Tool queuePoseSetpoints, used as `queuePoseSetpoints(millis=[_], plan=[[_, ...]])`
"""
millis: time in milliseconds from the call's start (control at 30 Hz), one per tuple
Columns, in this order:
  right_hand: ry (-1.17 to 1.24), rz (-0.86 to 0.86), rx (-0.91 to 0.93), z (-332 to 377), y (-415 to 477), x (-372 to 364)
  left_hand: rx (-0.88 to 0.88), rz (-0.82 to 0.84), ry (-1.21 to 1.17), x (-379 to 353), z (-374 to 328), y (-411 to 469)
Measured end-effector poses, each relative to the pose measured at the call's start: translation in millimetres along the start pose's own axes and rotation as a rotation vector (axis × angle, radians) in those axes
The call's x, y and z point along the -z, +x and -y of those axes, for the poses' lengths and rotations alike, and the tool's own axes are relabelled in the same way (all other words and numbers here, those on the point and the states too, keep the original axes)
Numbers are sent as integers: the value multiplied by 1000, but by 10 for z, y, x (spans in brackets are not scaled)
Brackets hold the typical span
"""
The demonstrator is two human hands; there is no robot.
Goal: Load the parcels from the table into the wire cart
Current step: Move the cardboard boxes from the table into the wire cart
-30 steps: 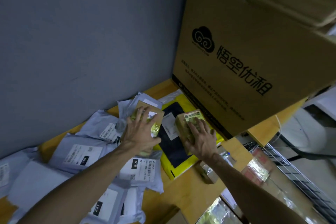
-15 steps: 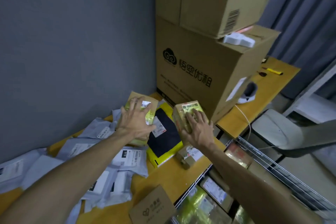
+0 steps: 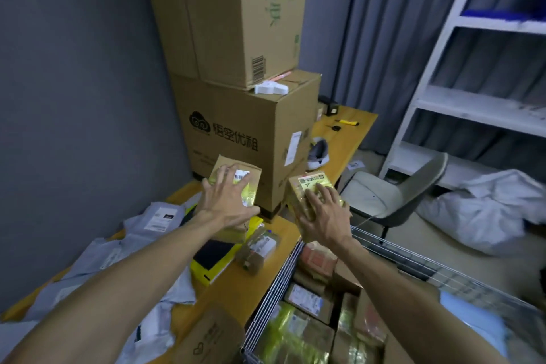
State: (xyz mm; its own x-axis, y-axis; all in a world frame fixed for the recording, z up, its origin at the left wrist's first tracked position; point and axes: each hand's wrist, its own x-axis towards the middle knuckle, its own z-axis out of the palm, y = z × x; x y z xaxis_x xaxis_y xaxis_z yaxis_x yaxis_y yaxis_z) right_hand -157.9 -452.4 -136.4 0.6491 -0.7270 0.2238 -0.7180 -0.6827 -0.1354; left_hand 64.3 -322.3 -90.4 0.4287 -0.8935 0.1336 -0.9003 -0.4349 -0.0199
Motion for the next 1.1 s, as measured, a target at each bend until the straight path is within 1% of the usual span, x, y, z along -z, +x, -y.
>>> queuePoseSetpoints(millis=[133, 367, 633, 767, 900, 1100], plan=[[-24, -11, -152, -251, -298, 138, -119, 8, -87, -59, -335, 61], [-92, 9, -371, -494, -894, 259, -270, 104, -225, -289, -914, -50], [-91, 97, -566, -785, -1459, 147, -337, 150, -318, -667, -1484, -137], [-64, 151, -612, -965, -1584, -64, -356, 216, -315, -899, -1714, -146], [-19, 233, -605, -1192, -1598, -342, -333, 272, -274, -1159, -1910, -87], [103, 264, -599, -1432, -1539, -752, -320, 354, -218, -1541, -2126, -37]])
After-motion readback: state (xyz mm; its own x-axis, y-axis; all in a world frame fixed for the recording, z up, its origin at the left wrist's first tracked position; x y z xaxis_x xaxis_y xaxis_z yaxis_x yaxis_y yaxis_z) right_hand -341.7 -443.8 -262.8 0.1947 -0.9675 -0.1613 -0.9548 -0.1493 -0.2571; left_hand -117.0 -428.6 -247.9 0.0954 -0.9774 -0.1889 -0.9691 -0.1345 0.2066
